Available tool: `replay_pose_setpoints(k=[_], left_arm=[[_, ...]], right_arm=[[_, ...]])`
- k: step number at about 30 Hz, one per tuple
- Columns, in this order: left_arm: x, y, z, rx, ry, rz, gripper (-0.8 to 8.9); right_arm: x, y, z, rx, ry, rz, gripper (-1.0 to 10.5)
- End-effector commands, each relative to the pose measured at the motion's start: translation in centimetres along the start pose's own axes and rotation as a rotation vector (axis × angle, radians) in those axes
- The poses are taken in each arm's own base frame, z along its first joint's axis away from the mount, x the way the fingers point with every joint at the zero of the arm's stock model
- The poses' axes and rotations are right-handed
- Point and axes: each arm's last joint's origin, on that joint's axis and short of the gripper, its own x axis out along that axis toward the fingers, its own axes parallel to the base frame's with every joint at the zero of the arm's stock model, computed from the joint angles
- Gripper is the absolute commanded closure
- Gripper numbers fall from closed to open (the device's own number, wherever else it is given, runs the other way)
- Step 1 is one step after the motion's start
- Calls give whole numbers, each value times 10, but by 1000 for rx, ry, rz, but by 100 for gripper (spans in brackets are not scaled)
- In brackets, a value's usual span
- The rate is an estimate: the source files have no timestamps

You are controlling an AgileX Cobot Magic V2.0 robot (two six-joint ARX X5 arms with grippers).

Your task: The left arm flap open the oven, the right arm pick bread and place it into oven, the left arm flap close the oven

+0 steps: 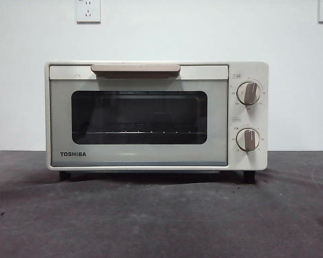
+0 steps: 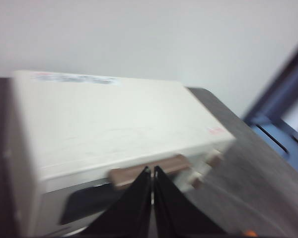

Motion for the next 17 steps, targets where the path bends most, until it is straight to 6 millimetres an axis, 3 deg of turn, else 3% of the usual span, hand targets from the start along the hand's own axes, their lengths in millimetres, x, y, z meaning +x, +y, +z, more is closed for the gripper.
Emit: replay_pose_setpoints(k=[1, 5, 12, 15, 17], left_arm=[[-1, -9, 10, 97, 14, -106, 797], [0, -13, 7, 107, 64, -200, 794], [0, -13, 5, 126, 84, -202, 783], [0, -13, 5, 126, 83, -202, 752], [0, -13, 5, 127, 81, -202, 646]], right_arm=[[1, 3, 8, -97, 32, 31, 935], [2, 6, 8, -114, 43, 63, 935], [3, 7, 8, -116, 47, 79, 922], [3, 7, 8, -89, 48, 78, 791], [3, 7, 8, -68, 49, 75, 659]])
